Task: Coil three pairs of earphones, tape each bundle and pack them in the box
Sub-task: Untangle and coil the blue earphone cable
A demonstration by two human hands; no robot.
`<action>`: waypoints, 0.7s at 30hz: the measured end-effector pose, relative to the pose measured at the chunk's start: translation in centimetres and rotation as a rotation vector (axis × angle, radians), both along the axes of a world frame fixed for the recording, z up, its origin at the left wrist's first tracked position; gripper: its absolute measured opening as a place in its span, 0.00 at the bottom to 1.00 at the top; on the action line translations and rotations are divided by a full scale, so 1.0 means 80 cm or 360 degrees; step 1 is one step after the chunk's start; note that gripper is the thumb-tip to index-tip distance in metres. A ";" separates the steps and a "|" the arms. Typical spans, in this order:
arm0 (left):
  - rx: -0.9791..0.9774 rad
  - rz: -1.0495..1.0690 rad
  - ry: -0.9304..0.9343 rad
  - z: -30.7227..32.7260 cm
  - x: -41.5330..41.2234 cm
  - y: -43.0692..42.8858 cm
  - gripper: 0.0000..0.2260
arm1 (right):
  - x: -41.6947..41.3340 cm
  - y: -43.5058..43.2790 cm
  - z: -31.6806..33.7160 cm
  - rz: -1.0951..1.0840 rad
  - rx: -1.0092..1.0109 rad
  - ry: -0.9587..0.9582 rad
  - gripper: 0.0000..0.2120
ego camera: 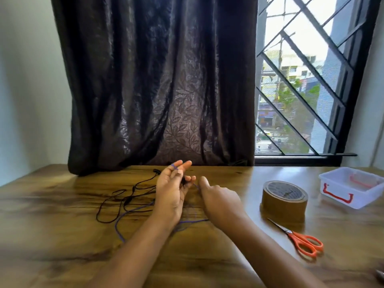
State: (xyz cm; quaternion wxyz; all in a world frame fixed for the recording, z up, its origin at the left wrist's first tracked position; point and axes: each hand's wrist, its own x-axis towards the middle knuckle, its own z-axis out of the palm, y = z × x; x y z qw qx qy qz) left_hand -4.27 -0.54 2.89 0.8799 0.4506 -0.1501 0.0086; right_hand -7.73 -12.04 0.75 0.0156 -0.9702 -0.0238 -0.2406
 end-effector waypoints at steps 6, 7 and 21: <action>0.0364 0.0549 -0.0115 -0.019 0.029 0.008 0.16 | -0.013 0.016 0.005 0.0419 -0.0171 0.0101 0.13; 0.0355 0.0556 -0.0082 -0.019 0.031 0.008 0.18 | -0.015 0.011 0.008 0.0434 -0.0202 0.0115 0.14; 0.1150 -0.0544 -0.0379 -0.017 -0.003 -0.003 0.13 | -0.011 -0.071 0.034 0.0380 -0.0043 -0.0631 0.18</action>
